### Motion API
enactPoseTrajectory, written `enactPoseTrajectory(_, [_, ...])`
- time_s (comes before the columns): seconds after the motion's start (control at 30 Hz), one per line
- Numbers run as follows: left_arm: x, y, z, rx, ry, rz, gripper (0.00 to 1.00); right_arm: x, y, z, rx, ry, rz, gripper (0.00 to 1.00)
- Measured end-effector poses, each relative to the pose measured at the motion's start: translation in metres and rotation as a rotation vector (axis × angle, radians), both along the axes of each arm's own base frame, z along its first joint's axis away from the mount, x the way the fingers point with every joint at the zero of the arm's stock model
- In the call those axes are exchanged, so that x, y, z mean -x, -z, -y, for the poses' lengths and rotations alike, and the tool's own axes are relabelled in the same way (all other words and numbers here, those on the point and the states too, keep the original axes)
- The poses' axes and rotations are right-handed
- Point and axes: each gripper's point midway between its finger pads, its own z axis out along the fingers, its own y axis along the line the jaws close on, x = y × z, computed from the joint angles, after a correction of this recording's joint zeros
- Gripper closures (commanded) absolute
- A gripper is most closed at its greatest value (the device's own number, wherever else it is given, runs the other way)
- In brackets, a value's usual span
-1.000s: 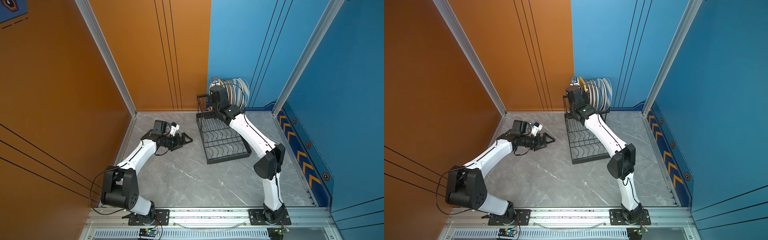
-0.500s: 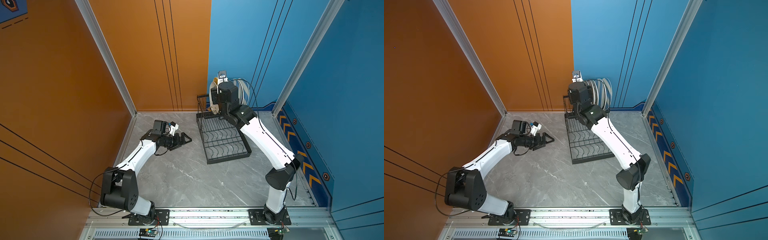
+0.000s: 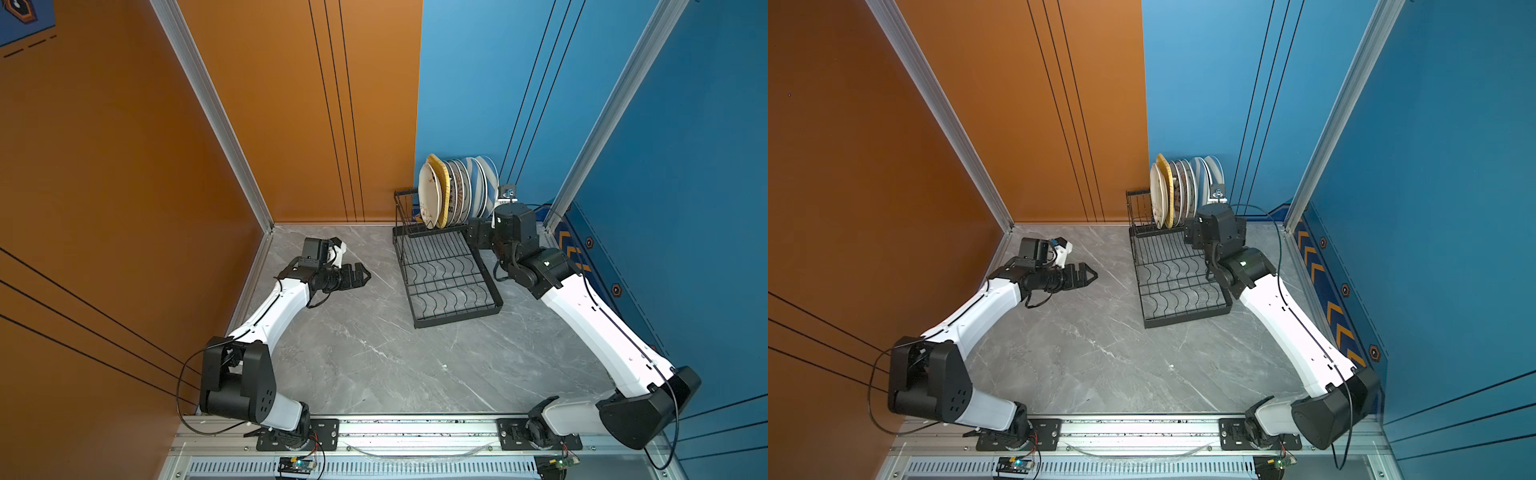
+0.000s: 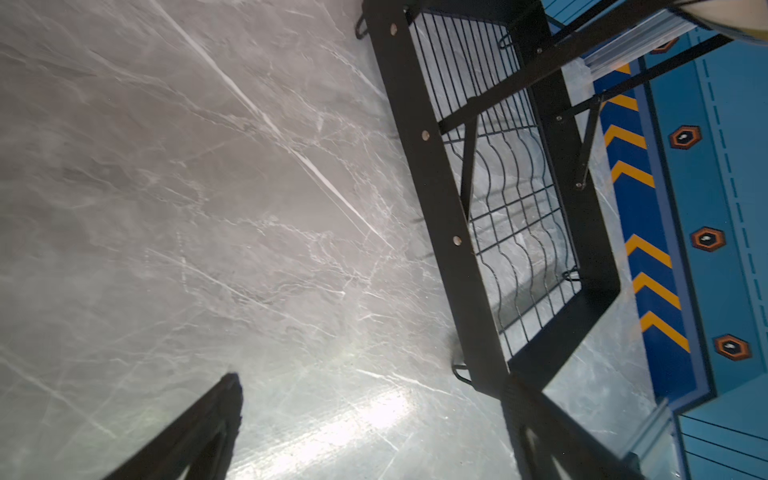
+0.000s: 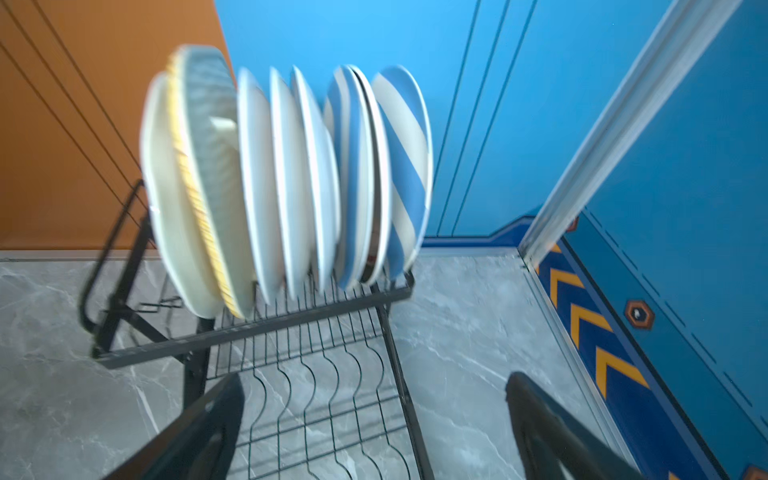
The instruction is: Load the plates into the dish rack
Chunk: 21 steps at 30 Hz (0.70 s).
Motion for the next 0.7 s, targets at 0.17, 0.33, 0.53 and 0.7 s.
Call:
enactPoseTrajectory(0.17, [-0.011, -0.006, -0.025, -0.086, -0.068, 0.103, 0.02, 0.010, 0.056, 0.053, -0.054, 0.070, -0.094, 0.00])
enactPoseTrajectory(0.33, [-0.017, 0.003, -0.053, -0.171, -0.137, 0.175, 0.02, 0.011, 0.111, 0.093, -0.089, 0.126, -0.158, 0.00])
enactPoseTrajectory(0.53, [-0.022, 0.023, -0.092, -0.256, -0.243, 0.225, 0.02, 0.012, 0.177, 0.126, -0.089, 0.175, -0.192, 0.00])
enactPoseTrajectory(0.7, [-0.019, 0.032, -0.110, -0.312, -0.293, 0.278, 0.02, 0.009, 0.228, 0.130, -0.055, 0.157, -0.200, 0.00])
